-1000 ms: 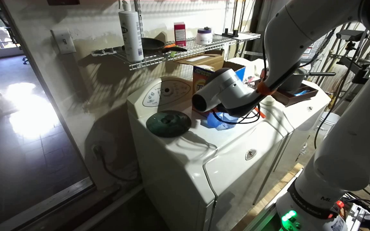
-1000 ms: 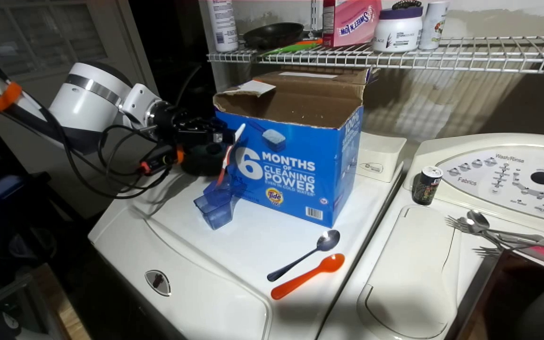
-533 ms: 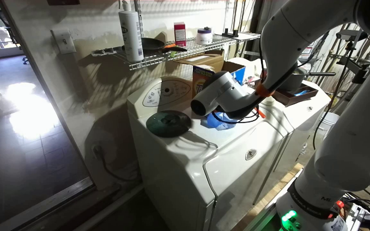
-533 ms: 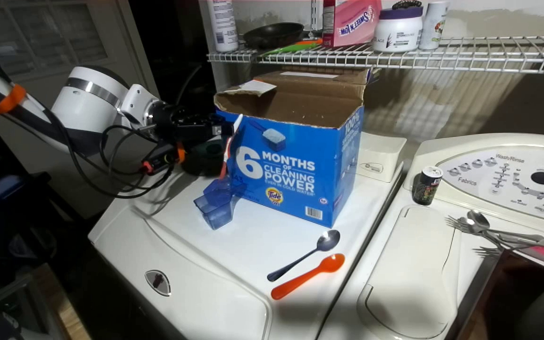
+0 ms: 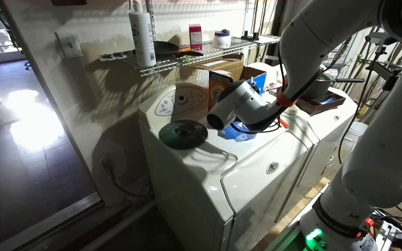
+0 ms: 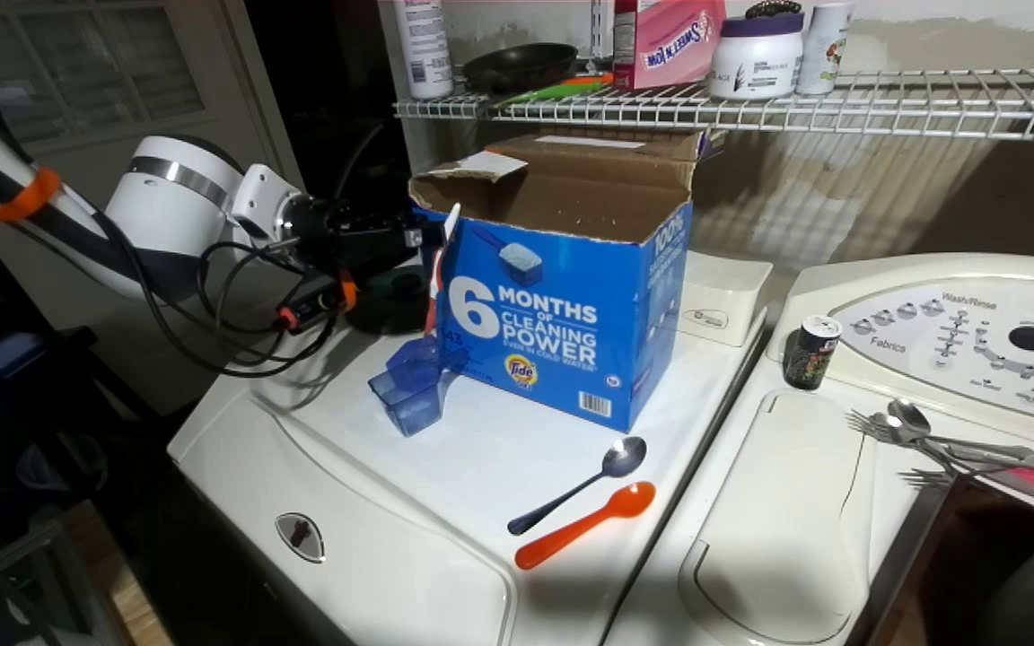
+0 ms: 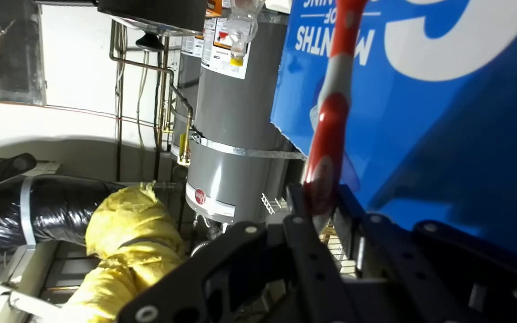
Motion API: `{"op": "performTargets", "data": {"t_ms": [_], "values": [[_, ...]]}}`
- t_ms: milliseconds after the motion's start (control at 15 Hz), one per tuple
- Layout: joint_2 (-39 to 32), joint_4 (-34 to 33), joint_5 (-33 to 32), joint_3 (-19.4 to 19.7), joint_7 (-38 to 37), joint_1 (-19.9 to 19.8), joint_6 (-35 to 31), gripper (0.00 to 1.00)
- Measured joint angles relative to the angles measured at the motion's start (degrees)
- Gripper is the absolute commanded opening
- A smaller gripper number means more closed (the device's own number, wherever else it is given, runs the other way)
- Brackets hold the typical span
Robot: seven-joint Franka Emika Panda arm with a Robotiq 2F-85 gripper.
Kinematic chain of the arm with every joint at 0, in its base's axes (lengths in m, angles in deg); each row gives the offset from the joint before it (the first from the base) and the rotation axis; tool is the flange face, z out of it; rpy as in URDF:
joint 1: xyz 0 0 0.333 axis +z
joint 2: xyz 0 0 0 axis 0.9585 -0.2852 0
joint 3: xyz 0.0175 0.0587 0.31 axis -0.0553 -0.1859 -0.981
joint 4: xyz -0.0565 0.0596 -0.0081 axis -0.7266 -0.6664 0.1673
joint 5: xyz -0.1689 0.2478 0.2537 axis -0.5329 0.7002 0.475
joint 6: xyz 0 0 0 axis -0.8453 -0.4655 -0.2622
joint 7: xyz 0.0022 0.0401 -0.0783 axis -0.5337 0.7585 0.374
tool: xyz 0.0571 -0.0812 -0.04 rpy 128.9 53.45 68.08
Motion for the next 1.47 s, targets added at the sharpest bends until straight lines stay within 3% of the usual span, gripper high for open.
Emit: {"op": "performTargets", "data": {"t_ms": [733, 1467], "values": [[-0.06, -0.88, 3.91, 1.52, 1.12, -1.17, -0.82, 0.05], [1.0, -6.38, 19.96, 7.87, 12.85, -6.7, -15.52, 0.05]]}}
